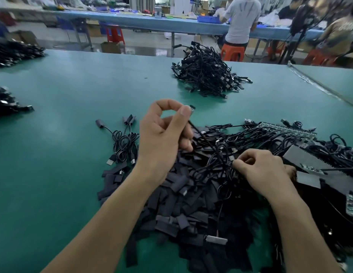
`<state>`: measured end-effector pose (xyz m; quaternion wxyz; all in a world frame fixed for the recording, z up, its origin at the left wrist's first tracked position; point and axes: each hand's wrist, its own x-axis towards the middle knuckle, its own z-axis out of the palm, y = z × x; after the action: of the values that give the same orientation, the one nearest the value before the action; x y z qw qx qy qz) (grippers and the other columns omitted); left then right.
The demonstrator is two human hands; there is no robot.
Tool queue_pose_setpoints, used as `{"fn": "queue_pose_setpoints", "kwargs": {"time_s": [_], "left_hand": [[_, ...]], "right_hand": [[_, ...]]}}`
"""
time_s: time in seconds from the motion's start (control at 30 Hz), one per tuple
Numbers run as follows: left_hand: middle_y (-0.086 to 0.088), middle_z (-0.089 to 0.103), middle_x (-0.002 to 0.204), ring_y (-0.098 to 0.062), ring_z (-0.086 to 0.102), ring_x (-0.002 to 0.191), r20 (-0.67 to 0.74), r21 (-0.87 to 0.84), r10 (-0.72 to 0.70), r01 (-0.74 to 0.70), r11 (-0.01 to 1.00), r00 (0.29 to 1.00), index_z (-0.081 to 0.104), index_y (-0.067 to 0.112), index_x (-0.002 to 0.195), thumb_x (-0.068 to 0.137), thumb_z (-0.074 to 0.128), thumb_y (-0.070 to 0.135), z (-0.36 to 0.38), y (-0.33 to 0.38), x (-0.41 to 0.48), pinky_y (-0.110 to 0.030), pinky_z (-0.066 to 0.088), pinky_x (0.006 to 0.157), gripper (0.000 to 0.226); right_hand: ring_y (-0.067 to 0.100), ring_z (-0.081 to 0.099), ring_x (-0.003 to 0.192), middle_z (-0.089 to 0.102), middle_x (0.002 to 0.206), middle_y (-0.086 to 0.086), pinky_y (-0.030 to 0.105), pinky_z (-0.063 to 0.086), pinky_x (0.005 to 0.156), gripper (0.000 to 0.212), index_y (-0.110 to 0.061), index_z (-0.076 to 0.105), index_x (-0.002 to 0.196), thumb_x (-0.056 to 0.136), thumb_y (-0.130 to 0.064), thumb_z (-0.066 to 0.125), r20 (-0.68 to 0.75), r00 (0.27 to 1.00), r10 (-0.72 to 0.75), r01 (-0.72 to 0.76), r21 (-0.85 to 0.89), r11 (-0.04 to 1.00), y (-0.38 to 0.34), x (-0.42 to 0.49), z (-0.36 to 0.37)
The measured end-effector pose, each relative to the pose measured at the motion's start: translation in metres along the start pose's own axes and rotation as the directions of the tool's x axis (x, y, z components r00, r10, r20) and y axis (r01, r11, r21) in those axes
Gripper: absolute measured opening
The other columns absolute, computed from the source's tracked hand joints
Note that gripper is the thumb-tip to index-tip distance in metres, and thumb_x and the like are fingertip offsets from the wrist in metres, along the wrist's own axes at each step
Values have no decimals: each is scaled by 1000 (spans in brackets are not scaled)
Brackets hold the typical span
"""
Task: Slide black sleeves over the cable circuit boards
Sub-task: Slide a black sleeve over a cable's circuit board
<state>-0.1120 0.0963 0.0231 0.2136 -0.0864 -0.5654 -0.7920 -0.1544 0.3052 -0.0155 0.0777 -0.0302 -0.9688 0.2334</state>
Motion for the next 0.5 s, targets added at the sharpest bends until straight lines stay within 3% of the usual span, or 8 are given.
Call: {"fn": "queue_pose_setpoints", "kwargs": {"time_s": [0.1,0.17,0.23,0.3,0.4,0.5], "left_hand": [[2,64,61,-11,57,49,-37,80,88,-85,993,995,61,19,108,89,62,33,-12,2,-5,-24,54,55,24],[4,66,65,-9,62,56,-30,132,73,-68,989,997,64,21,113,88,62,33,-15,-2,-9,-22,56,62,28],[5,67,66,-7,63,60,-25,196,37,-32,980,999,66,22,112,90,63,26,-15,-6,-12,-21,57,66,23],[4,68,67,-7,64,62,-29,255,48,-40,966,998,66,22,105,93,63,16,-15,-7,-15,-21,57,67,14],[8,70,73,-5,67,67,-41,355,259,-228,907,965,63,25,96,97,62,13,-14,-1,-19,-17,55,67,13],[12,69,75,-1,69,69,-63,444,496,-420,791,866,57,32,98,98,60,18,-12,1,-23,-13,54,67,14]], "right_hand": [[2,36,65,55,64,-22,36,20,77,28,-37,63,64,86,-55,63,-31,999,-36,37,18,999,4,0,-2],[6,39,68,57,67,-19,36,21,79,31,-37,63,66,88,-59,60,38,998,-43,43,-9,999,3,0,-4],[14,45,74,61,70,-13,37,20,81,32,-33,65,67,91,-54,58,94,995,-30,32,-16,999,3,1,-7],[22,47,78,63,67,-4,38,21,83,32,-25,66,64,89,-44,59,58,998,-14,11,35,999,5,1,-10],[27,54,78,62,59,1,37,35,75,32,-20,64,57,83,-39,63,-13,1000,10,-9,86,996,10,-1,-13],[18,55,71,64,59,4,30,42,60,29,-17,67,59,81,-36,68,40,999,36,-39,98,994,9,-3,-13]]}}
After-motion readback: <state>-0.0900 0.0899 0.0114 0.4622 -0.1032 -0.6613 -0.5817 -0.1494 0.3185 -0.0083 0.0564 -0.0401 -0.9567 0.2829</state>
